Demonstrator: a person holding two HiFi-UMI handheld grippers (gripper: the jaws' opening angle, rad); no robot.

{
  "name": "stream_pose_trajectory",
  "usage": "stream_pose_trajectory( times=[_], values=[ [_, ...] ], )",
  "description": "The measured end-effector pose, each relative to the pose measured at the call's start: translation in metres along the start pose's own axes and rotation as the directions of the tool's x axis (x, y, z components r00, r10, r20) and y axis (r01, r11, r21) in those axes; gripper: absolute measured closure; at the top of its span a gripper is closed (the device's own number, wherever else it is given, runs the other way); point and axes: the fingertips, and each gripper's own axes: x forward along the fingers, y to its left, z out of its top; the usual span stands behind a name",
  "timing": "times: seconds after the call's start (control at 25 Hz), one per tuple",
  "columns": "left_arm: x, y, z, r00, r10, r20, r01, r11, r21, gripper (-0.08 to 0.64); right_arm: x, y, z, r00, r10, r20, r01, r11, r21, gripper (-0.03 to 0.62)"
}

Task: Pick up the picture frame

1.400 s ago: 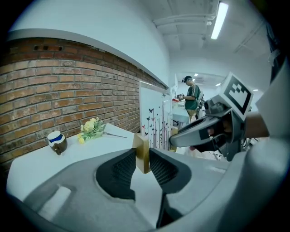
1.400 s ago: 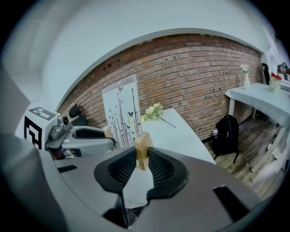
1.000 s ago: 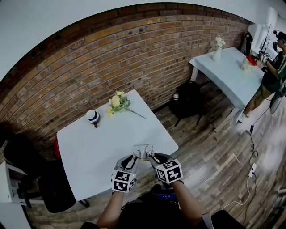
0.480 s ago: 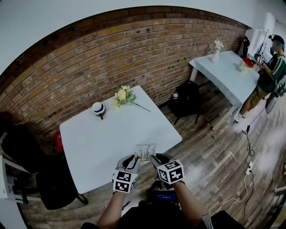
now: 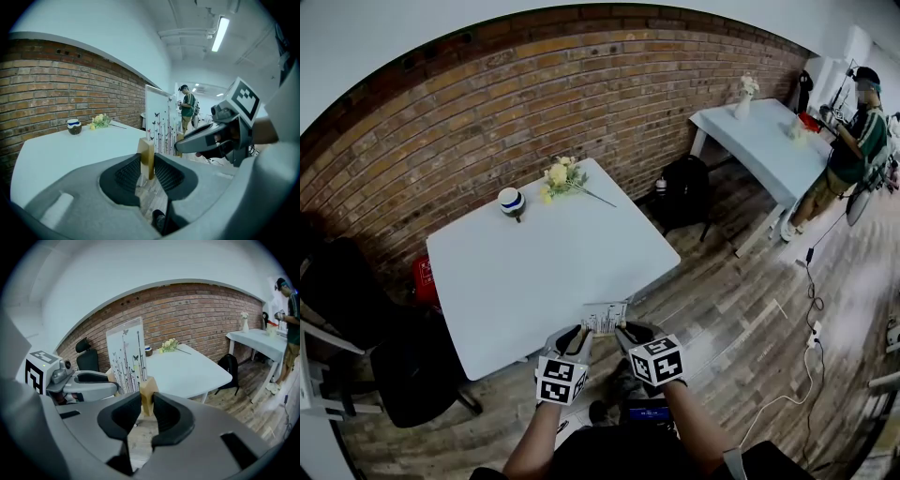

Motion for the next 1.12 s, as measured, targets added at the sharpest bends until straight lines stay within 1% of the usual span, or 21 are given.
stream_pose_trajectory(
  times=[0.2,0.4,0.72,1.12],
  values=[
    [-0.017,-0.020,-0.014,1.000,-0.027,-0.003,0.027,1.000,-0.011,0.462,-0.020,0.011,-0.022,0.999,-0.028,-0.018,0.028,1.000,0.001,0.505],
    [-0.023,-0.034,-0.019,0.999,-0.031,0.007,0.032,0.999,-0.018,0.462,-0.033,0.011,-0.030,0.999,-0.039,-0.026,0.038,0.999,-0.023,0.506],
    [-0.016,-0.059,-0.021,0.999,-0.030,-0.012,0.029,0.999,-0.022,0.462,-0.051,-0.004,-0.043,0.999,-0.026,-0.035,0.026,1.000,-0.013,0.505],
    [-0.008,-0.080,-0.017,0.999,-0.005,-0.035,0.005,1.000,0.015,0.462,-0.064,-0.021,-0.049,1.000,0.010,-0.013,-0.010,1.000,0.000,0.506]
  ],
)
